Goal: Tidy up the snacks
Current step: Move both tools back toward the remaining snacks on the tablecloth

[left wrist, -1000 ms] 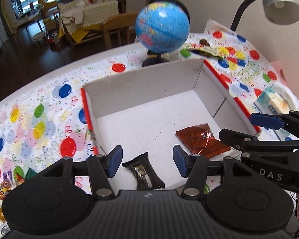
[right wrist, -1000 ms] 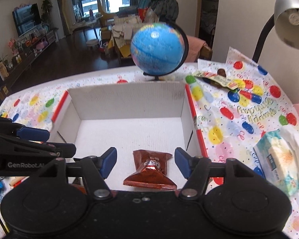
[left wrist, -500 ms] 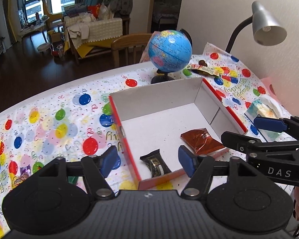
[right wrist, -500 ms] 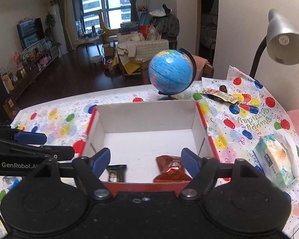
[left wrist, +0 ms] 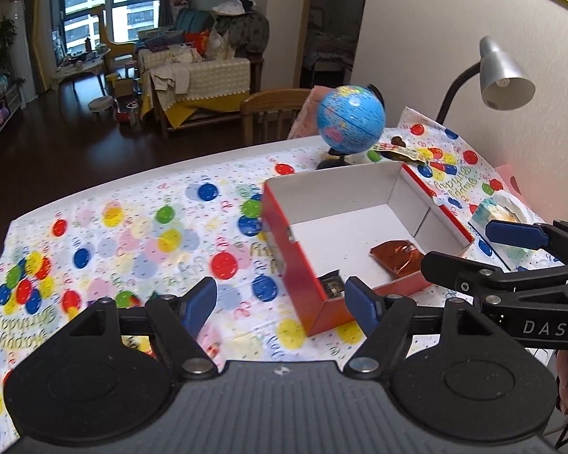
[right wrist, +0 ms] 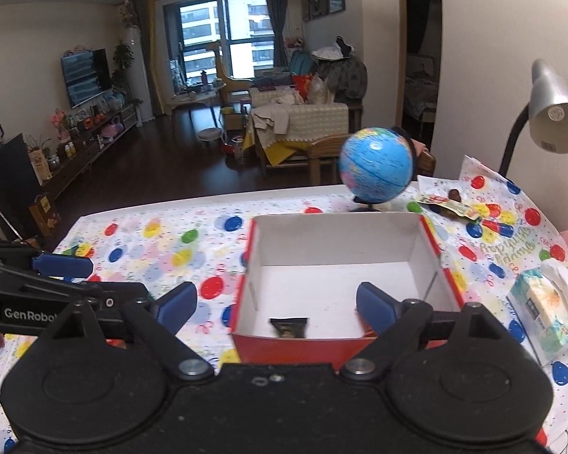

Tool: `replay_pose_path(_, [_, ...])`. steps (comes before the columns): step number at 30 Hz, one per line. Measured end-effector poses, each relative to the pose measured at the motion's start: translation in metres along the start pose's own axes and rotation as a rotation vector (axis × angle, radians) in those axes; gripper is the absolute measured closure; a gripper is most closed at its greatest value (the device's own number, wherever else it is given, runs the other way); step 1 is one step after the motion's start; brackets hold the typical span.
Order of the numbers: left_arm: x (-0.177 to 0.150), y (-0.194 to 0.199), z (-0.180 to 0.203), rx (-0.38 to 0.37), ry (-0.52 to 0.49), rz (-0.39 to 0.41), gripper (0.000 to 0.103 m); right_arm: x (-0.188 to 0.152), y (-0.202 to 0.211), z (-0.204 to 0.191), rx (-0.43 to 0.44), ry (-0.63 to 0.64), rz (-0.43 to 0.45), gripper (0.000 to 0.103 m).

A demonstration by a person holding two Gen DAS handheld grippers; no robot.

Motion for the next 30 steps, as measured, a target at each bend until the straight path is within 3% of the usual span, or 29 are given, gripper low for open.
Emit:
replay_pose_path(4, [-0.006,0.017,-0.024,0.018,0.021,0.029,0.023,-0.001,0.001,-0.021,0.021,0.001,0.007,0.002])
replay_pose_path(13, [-0.017,0.041,-0.077,0.056,0.083,0.062,0.016,-0.003,-0.005,-0.069,0.058,0.028,0.01,0.0])
replay_pose_path(15, [-0.019,0.044,-0.091,0.073,0.101,0.068,0.0,-0.003,-0.009,-0.079,0.06,0.032,0.012,0.0])
replay_pose_path(19, [-0.026,0.046,-0.119,0.102,0.142,0.091,0.0,-0.005,-0.015,-0.099,0.068,0.042,0.01,0.0])
replay_pose_path(30, [-0.061,0.017,-0.172,0.148,0.195,0.007,0.0,-0.018,-0.056,-0.132,0.049,0.06,-0.048,0.001])
Point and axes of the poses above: each gripper's, at about its wrist camera, not at the fingertips, and y roughly against the way its jaws point, z to its right, x to its top, the point moved 1 cm from there along -y, roughly the way its jaws point, and after that the axes turned 15 degrees about y, right-handed, at the moved point
